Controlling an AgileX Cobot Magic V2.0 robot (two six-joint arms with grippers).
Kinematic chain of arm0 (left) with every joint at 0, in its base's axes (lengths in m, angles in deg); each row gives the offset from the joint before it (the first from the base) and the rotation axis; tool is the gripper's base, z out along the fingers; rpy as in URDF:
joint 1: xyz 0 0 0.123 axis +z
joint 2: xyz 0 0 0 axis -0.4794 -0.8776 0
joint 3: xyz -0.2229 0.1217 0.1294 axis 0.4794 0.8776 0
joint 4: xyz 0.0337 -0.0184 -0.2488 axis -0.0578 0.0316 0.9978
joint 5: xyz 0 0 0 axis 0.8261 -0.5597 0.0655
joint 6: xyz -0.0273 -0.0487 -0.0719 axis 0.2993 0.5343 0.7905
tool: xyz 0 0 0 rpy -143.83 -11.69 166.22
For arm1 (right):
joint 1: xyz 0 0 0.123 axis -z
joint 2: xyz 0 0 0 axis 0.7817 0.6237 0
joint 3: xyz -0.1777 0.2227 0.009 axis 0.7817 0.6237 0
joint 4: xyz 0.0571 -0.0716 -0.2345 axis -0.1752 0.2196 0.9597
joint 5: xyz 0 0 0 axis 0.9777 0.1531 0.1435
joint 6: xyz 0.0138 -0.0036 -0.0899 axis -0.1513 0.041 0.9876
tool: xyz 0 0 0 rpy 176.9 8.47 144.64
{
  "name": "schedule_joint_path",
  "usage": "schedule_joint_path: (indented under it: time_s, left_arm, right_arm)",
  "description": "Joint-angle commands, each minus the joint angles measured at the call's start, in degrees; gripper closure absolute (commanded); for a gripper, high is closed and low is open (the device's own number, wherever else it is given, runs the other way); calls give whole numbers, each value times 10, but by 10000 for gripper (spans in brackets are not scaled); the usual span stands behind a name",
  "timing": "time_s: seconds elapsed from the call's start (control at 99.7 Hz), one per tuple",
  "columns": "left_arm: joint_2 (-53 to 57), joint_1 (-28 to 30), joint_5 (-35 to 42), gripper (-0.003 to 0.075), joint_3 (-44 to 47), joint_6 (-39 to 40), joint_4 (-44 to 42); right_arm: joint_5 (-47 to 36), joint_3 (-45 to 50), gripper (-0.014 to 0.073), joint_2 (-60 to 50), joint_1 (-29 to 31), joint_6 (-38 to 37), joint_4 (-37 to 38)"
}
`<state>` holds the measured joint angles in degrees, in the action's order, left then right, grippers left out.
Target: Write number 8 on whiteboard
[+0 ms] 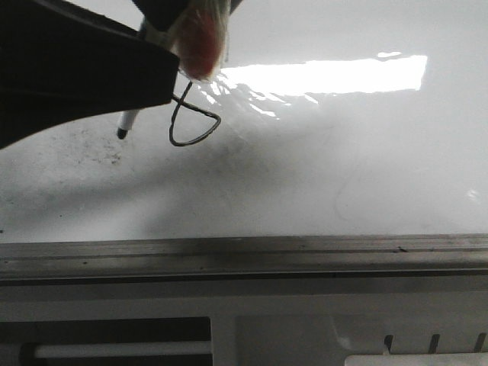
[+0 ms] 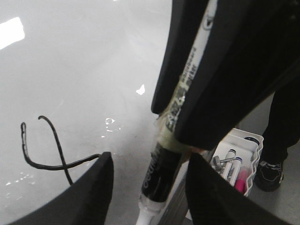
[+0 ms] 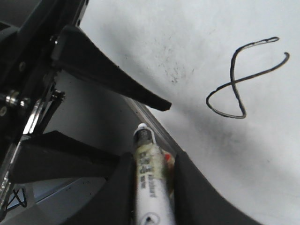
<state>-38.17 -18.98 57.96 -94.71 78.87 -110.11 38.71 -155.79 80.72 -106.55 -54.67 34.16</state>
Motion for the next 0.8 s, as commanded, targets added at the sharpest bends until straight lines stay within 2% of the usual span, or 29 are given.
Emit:
schedule_joint_path:
  time_s: [0.0, 0.09, 0.241, 0.351, 0.421, 0.472, 0.592, 0.662, 0.793]
  left_arm:
    - [-5, -4, 47, 448, -22, 5, 6]
    - [-6, -4, 50, 539, -22, 5, 6]
    - [-6, -4, 48, 743, -22, 5, -8]
    - [-6, -4, 48, 741, -22, 5, -17]
    - [-6, -4, 48, 741, -22, 5, -17]
    - [-6, -4, 48, 741, -22, 5, -17]
    - [-6, -4, 47, 741, -22, 5, -17]
    - [-5, -4, 43, 741, -22, 7, -8]
    - [9, -4, -4, 741, -22, 7, 64]
  right_arm:
    - [-19, -14, 657, -14, 0, 0, -3]
    - [-14, -14, 657, -14, 0, 0, -9]
    - [-17, -14, 657, -14, 0, 0, -20]
    - [-19, -14, 655, -14, 0, 0, -21]
    - [-19, -14, 623, -14, 0, 0, -21]
    - [-19, -14, 560, -14, 0, 0, -21]
    - [-25, -14, 317, -14, 0, 0, -21]
    - [-24, -14, 218, -14, 0, 0, -17]
    - [-22, -14, 191, -14, 0, 0, -7]
